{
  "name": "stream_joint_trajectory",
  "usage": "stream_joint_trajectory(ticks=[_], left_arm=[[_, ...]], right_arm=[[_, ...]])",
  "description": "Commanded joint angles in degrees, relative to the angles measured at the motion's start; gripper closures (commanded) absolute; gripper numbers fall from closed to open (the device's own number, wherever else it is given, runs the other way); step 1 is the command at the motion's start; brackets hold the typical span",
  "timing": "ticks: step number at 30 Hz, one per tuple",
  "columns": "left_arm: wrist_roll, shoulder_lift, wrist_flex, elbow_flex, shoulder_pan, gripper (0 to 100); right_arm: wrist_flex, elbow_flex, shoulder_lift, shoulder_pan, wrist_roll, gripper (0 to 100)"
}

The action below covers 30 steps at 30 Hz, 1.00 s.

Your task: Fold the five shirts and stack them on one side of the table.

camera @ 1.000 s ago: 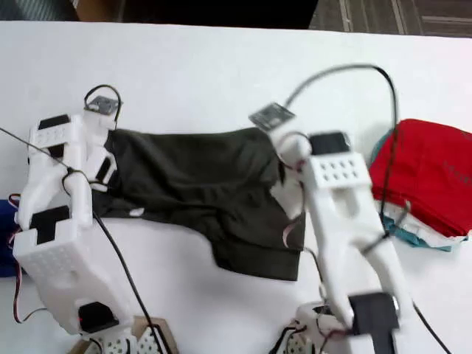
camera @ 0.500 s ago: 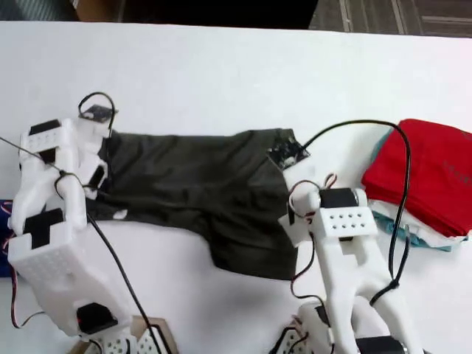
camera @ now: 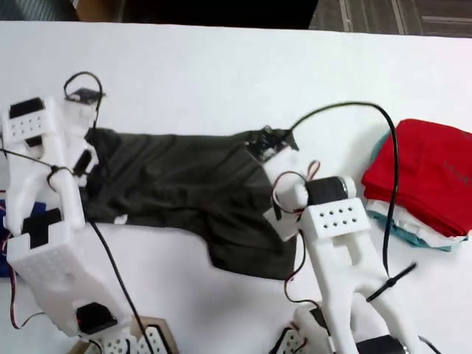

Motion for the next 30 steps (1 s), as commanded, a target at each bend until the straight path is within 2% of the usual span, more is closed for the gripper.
stream_joint_trajectory(ticks=[1,6,16,30], left_arm=[[0.1,-3.2,5.2,-7.3,-0.6,80],[0.2,-3.2,8.2,-12.6,-0.6,80],[0.2,-3.2,8.3,-13.1,-0.6,80],[2.0,-3.2,8.4,-13.0,-0.7,80]], right_arm=[[3.5,-3.8,-1.5,-3.8,0.1,86.1],[4.5,-1.8,-1.4,-5.9,0.3,86.4],[-0.5,9.7,-1.4,-5.5,0.0,86.5],[-11.3,18.7,-1.3,-5.5,0.5,86.5]])
